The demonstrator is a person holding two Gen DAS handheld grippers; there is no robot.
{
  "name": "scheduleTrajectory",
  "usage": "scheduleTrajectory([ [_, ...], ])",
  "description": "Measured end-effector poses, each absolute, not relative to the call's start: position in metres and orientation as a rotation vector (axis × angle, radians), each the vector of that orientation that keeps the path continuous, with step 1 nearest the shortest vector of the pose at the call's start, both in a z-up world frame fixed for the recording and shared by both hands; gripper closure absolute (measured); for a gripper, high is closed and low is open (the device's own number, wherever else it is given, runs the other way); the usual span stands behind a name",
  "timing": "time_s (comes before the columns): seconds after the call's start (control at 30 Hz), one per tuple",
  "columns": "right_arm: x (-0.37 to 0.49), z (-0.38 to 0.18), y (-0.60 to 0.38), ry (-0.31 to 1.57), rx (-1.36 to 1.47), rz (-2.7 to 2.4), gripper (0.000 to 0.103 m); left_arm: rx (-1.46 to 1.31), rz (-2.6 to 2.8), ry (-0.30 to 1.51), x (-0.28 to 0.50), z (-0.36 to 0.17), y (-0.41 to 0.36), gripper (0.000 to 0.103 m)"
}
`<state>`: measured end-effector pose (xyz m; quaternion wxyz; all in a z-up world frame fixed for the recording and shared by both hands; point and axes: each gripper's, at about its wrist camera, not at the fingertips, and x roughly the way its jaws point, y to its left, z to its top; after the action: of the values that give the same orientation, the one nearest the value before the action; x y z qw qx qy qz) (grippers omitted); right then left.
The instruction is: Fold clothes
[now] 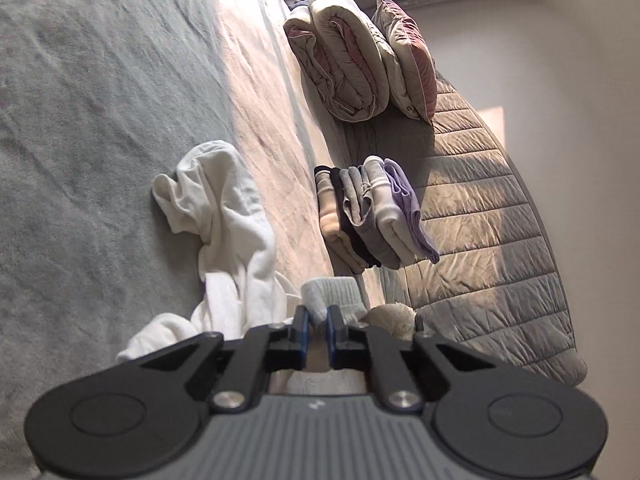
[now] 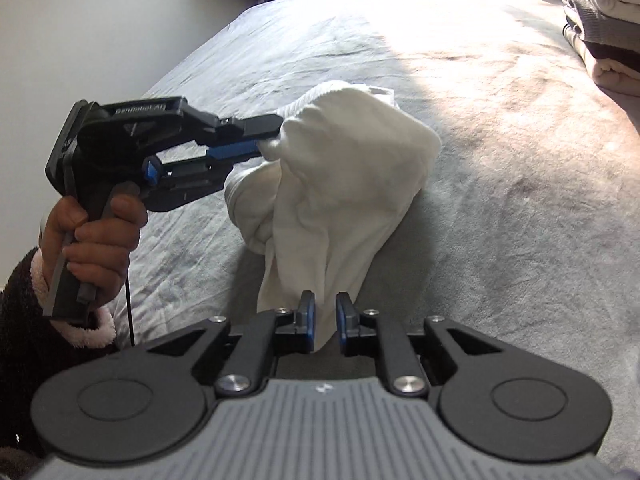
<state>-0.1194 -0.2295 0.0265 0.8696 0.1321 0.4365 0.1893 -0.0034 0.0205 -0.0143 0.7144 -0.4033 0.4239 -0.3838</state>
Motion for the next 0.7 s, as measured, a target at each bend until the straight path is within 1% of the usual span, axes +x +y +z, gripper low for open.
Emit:
scheduleTrajectory([
  [0.03,-0.119,0.03,-0.235,0.894,0.291,0.377,0.05,-0.871,-0.871,0.935,-0.005,-0.013,0.016,0.095],
  [0.07,-0.118,0.034,-0.243,0.869,0.314,0.359,0.047,-0.846,-0.894,0.932,-0.008,-0.012,0.012,0.096],
  [0.23,-0.115,0.043,-0.278,0.815,0.462,0.287,0.047,-0.685,-1.024,0.947,-0.03,-0.01,-0.015,0.096],
  [0.37,-0.114,0.038,-0.293,0.816,0.522,0.241,0.047,-0.569,-1.099,0.995,-0.049,-0.018,-0.035,0.097],
  [0.47,-0.113,0.03,-0.298,0.846,0.529,0.23,0.047,-0.467,-1.141,1.025,-0.062,-0.022,-0.048,0.097],
  [0.53,-0.113,0.025,-0.298,0.867,0.521,0.226,0.051,-0.394,-1.161,1.029,-0.069,-0.023,-0.055,0.097],
  [0.7,-0.114,0.023,-0.291,0.871,0.508,0.252,0.051,-0.277,-1.174,1.012,-0.078,-0.021,-0.062,0.096],
])
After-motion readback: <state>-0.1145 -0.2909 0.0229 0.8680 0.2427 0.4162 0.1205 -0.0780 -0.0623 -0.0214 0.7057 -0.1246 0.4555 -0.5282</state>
